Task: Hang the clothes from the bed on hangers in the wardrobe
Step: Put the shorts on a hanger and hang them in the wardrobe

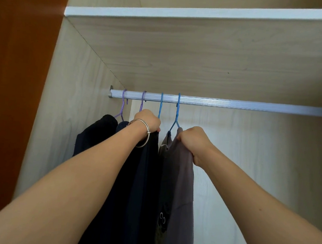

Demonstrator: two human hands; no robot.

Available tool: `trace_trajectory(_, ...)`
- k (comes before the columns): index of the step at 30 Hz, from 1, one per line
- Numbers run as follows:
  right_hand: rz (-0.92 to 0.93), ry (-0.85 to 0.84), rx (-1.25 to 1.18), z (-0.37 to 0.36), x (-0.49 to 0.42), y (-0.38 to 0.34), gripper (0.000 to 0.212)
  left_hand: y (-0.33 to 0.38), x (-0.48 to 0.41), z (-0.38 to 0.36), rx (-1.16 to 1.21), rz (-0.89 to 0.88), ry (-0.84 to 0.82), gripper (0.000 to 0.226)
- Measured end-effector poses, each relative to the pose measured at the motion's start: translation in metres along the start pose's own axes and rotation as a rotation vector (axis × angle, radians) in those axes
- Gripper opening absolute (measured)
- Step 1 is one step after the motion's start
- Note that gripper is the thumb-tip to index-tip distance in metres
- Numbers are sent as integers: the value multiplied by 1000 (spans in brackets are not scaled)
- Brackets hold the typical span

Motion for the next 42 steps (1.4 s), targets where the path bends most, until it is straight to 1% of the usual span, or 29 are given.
trace_trajectory(3,-1,16,-10,-1,0,2,22,-1,4,-1,55,14,13,28)
trace_trajectory(5,7,17,-21,-1,4,4,23,-3,10,-2,141,24,-2,28)
trace_trajectory(8,18,-41,-41,2,20,6,13,-7,43,-9,412,23,-48,39)
trace_trajectory(9,27,-64,-52,4,27,7,15,-8,59,-13,477,3,-60,45)
trace_trajectory(10,33,-84,-52,5,36,14,22,-15,80,-20,489,-25,-57,51)
trace_trajectory(11,65,-83,-54,8,45,18,28,-21,100,-24,440,-78,-28,53)
trace_trajectory(13,191,-41,-65,13,69,30,25,-36,136,-41,332,-182,3,53)
trace_trajectory(15,311,-8,8,8,99,54,16,-66,167,-68,351,-160,-48,45)
trace_trajectory(16,331,-23,30,1,113,73,17,-82,183,-83,380,-130,-79,41)
trace_trajectory(18,267,-80,9,-16,137,125,27,-117,220,-115,416,-62,-161,33)
trace_trajectory(21,64,-138,-61,-43,167,213,34,-171,283,-169,450,119,-295,22)
trace_trajectory(24,-98,-87,-106,-60,194,279,27,-222,325,-207,481,340,-287,16)
trace_trajectory(26,-195,-66,-151,-70,209,313,16,-243,342,-223,491,428,-273,21)
trace_trajectory(27,-231,-72,-138,-75,216,327,14,-250,350,-229,485,453,-278,23)
trace_trajectory(29,-279,-94,-52,-83,229,355,28,-265,368,-239,464,484,-306,22)
trace_trajectory(30,-304,-107,-9,-86,235,368,32,-273,378,-243,462,510,-332,21)
trace_trajectory(31,-335,-122,34,-90,240,380,32,-281,390,-247,455,547,-362,21)
trace_trajectory(32,-373,-146,77,-93,246,392,29,-290,404,-251,451,581,-400,21)
trace_trajectory(33,-414,-171,119,-96,253,403,27,-300,421,-257,428,616,-478,20)
trace_trajectory(34,-454,-201,156,-99,260,413,27,-315,442,-262,371,659,-561,18)
trace_trajectory(35,-490,-236,183,-102,267,422,27,-333,462,-263,322,710,-608,16)
trace_trajectory(36,-526,-272,198,-106,274,430,26,-353,481,-261,291,794,-595,14)
trace_trajectory(37,-557,-307,197,-110,281,435,24,-370,496,-253,282,914,-523,13)
trace_trajectory(38,-582,-332,185,-114,286,437,20,-387,507,-242,258,1020,-413,14)
trace_trajectory(39,-602,-347,165,-118,289,439,16,-397,510,-228,228,1093,-295,29)
trace_trajectory(40,-618,-362,150,-122,292,439,13,-403,506,-217,221,1123,-195,48)
trace_trajectory(41,-627,-378,155,-125,293,439,13,-405,495,-210,250,1110,-120,65)
trace_trajectory(42,-631,-391,169,-128,294,439,16,-404,480,-205,282,1056,-78,76)
Point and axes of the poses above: each hand's wrist, its own x-axis away from the middle knuckle, its own z-axis out of the back of the hand, y = z × x, the point moved 8 cm from there along -x, towards the middle knuckle, and after that the axes turned 2 degrees about -z, right-handed, at the moved point
